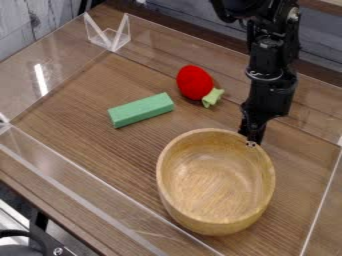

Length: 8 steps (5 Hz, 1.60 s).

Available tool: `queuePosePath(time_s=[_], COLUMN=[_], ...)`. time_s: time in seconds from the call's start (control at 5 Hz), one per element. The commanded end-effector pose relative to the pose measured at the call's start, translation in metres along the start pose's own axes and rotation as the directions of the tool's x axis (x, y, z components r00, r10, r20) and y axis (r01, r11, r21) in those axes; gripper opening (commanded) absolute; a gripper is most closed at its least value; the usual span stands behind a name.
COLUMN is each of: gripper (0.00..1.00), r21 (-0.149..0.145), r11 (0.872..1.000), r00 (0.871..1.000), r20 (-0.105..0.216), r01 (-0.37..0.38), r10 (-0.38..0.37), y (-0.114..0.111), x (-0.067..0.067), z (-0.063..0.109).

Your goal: Move the red object to the right side of the table

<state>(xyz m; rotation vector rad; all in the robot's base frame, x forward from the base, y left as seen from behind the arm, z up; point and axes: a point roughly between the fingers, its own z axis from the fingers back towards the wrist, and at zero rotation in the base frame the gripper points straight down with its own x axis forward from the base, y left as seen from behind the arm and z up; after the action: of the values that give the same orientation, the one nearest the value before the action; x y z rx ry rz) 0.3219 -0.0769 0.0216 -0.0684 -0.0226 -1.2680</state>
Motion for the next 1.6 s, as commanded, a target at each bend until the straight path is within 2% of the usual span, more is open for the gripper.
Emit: queuePosePath(time_s=[0.0,0.6,0.8,1.0,1.4], gripper=[0.0,0.0,1.0,1.0,1.0], r21=[0.036,0.039,0.05,0.061,0.065], r11=[0.999,0.999,0.999,0.998,0.997], r00=[1.0,0.999,0.999,0.998,0.998], r20=[0.029,0.046,0.048,0.049,0.054], r01=[0.006,-0.003,-0.02,-0.035,-0.037], r10=[-0.007,0.001,0.017,0.032,0.033], y=[0.007,0.009,0.01,0.01,0.011], x=[0.007,0.006,0.002,-0.002,-0.007], z=[0.009,0.005,0.013,0.022,0.024])
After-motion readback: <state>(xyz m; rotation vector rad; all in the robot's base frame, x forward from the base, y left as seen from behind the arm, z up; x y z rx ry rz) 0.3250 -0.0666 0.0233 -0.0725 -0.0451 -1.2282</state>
